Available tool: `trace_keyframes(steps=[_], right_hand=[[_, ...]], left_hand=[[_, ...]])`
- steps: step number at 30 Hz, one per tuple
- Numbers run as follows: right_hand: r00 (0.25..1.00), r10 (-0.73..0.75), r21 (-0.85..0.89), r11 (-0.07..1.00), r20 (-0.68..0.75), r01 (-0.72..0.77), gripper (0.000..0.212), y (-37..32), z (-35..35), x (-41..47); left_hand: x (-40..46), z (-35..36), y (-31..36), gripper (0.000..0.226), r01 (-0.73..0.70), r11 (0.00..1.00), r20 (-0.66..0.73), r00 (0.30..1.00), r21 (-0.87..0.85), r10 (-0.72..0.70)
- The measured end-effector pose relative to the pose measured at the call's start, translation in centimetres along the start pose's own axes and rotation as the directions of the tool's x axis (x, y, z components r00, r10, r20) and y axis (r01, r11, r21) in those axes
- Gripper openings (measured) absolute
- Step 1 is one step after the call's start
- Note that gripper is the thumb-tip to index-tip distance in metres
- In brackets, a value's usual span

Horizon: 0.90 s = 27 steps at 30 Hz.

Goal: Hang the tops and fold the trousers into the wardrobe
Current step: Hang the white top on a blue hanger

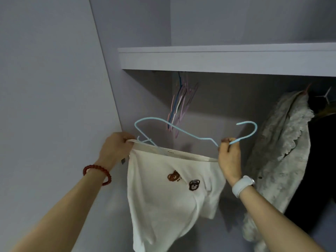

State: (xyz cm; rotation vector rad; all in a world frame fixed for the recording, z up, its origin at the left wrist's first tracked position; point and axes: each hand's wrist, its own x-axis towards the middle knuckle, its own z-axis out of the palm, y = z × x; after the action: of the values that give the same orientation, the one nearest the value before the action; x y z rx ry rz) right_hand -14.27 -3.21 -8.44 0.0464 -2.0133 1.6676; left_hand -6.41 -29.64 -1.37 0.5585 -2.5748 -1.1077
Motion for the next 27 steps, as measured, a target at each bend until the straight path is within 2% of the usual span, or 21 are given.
trace_keyframes(steps=[2, 3, 6, 7, 10, 14, 16, 21, 24, 27], right_hand=[[0.996, -0.084, -0.040, 0.996, 0.030, 0.085, 0.009, -1.8, -0.2, 0.4], [0.993, -0.108, -0.049, 0.993, 0.042, 0.110, 0.009, -2.5, -0.4, 0.5], [0.989, -0.138, -0.062, 0.988, 0.050, 0.141, 0.011, -3.5, -0.8, 1.1], [0.990, -0.133, -0.062, 0.989, 0.046, 0.136, 0.010, -3.6, -1.1, 1.2], [0.994, -0.101, -0.069, 0.992, 0.039, 0.104, 0.007, -3.1, -1.8, 1.6], [0.997, -0.074, -0.083, 0.994, 0.029, 0.076, 0.007, -2.1, -2.2, 1.0], [0.999, -0.041, -0.080, 0.996, -0.012, 0.040, 0.008, -1.9, -2.1, 0.8], [0.997, 0.020, -0.069, 0.997, -0.079, -0.026, 0.010, -1.0, -2.4, 0.8], [0.998, 0.025, -0.086, 0.996, -0.065, -0.030, 0.009, -0.5, -2.1, 0.4], [0.999, -0.036, -0.136, 0.990, -0.023, 0.033, 0.009, -0.7, -1.4, -0.3]], left_hand=[[0.5, -0.1, -0.1, 0.015, 0.026, 0.993, 0.016, 0.999, 0.111, -0.028], [0.9, 0.0, -0.2, 0.015, 0.047, 0.994, 0.019, 0.999, 0.094, -0.049], [1.4, 0.3, 0.3, 0.017, 0.188, 0.962, 0.089, 0.981, -0.198, -0.173], [1.4, 0.4, 0.4, 0.016, 0.216, 0.944, 0.104, 0.975, -0.249, -0.195], [1.8, 0.9, 0.5, 0.009, 0.210, 0.937, 0.098, 0.977, -0.279, -0.189], [2.1, 1.4, 1.0, 0.016, 0.275, 0.867, 0.130, 0.961, -0.415, -0.243], [2.0, 1.8, 1.4, 0.006, 0.265, 0.877, 0.152, 0.963, -0.401, -0.222], [2.0, 2.2, 1.2, 0.015, 0.246, 0.896, 0.196, 0.963, -0.369, -0.184], [2.0, 2.3, 0.8, 0.013, 0.248, 0.895, 0.193, 0.963, -0.372, -0.187], [2.1, 2.1, 0.8, 0.015, 0.252, 0.882, 0.181, 0.964, -0.399, -0.194]])
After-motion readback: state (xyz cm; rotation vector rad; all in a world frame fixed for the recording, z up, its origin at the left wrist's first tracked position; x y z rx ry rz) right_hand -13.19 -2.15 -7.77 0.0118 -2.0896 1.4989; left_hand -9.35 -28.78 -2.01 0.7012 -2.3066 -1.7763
